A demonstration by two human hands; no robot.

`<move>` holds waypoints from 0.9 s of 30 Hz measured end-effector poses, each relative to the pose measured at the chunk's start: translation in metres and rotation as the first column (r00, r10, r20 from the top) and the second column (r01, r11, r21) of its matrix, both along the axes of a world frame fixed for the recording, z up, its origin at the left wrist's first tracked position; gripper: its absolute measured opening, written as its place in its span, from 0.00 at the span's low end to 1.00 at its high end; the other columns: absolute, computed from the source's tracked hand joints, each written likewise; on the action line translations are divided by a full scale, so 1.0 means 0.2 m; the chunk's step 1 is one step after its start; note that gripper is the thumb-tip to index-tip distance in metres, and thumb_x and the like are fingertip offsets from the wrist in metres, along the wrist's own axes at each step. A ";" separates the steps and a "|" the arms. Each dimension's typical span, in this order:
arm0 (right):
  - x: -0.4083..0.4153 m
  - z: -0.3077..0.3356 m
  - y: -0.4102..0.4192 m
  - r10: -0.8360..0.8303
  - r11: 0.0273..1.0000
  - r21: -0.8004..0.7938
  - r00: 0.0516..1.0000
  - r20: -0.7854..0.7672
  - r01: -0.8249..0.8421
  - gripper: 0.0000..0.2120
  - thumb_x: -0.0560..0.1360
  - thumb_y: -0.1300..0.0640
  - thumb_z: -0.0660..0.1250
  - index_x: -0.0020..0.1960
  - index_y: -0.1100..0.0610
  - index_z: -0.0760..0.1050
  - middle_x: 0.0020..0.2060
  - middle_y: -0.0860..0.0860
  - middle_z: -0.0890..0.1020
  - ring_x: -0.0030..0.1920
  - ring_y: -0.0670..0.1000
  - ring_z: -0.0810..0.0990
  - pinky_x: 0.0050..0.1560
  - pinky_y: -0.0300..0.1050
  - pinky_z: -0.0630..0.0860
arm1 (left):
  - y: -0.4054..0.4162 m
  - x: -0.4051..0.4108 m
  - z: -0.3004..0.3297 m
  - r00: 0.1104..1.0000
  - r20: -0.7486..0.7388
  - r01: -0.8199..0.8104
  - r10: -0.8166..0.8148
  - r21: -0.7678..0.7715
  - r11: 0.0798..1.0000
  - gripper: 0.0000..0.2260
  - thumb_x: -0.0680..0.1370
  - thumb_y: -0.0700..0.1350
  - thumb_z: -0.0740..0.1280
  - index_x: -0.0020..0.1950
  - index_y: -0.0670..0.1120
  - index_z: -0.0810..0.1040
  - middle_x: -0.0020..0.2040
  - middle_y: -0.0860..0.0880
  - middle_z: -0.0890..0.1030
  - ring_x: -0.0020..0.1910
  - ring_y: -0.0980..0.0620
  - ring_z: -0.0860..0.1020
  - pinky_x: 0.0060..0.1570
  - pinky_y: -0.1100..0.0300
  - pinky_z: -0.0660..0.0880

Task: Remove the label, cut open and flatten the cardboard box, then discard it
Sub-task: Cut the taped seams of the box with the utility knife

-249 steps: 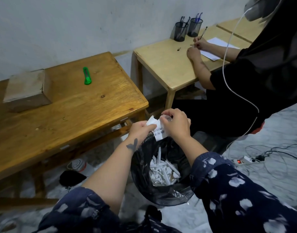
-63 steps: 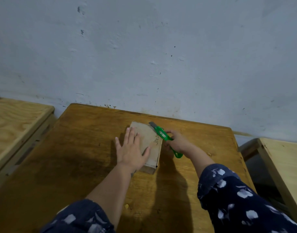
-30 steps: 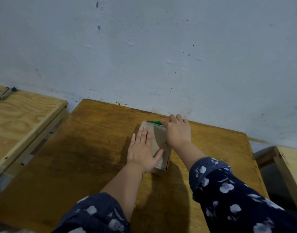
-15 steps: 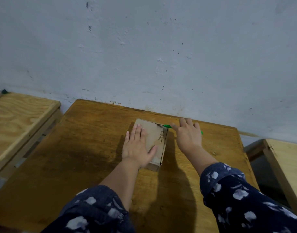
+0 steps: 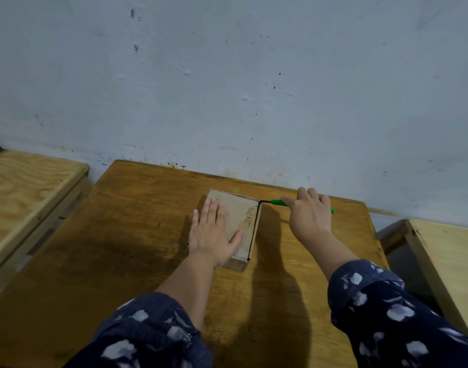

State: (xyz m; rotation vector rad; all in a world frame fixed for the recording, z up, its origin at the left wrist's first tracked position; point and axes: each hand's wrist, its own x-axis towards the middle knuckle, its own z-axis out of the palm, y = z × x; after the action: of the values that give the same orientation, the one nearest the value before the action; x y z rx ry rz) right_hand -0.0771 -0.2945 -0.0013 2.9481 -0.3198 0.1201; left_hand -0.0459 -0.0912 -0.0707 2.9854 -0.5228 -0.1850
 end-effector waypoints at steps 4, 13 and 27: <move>0.04 -0.01 0.04 -0.017 0.996 0.092 0.996 0.085 0.009 0.24 0.77 0.59 0.56 0.70 0.44 0.67 0.55 0.52 0.75 0.57 0.55 0.70 0.54 0.52 0.66 | -0.01 -0.01 0.01 1.000 -0.011 -0.017 0.017 -0.006 1.000 0.38 0.77 0.67 0.43 0.78 0.44 0.39 0.79 0.45 0.37 0.76 0.48 0.34 0.75 0.46 0.39; 0.20 -0.09 0.29 0.097 0.975 0.200 0.995 0.035 -0.102 0.25 0.77 0.60 0.58 0.72 0.44 0.65 0.58 0.53 0.75 0.61 0.56 0.69 0.55 0.52 0.66 | -0.02 -0.02 0.01 0.999 -0.005 -0.034 0.034 -0.029 0.999 0.37 0.77 0.66 0.45 0.79 0.44 0.42 0.79 0.46 0.39 0.77 0.48 0.35 0.75 0.46 0.38; 0.32 -0.06 0.36 0.201 0.967 0.157 0.979 0.005 -0.200 0.24 0.77 0.61 0.56 0.71 0.44 0.67 0.60 0.54 0.74 0.62 0.57 0.68 0.58 0.53 0.65 | -0.03 -0.01 -0.01 0.999 0.002 -0.048 0.048 -0.016 0.999 0.39 0.77 0.67 0.42 0.78 0.43 0.39 0.79 0.45 0.38 0.76 0.48 0.34 0.75 0.46 0.36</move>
State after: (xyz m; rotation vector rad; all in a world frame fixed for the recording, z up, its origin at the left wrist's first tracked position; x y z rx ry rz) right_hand -0.0126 -0.2227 -0.0124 3.1298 -0.0284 0.1088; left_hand -0.0482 -0.0965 -0.0722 2.9798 -0.4501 -0.1726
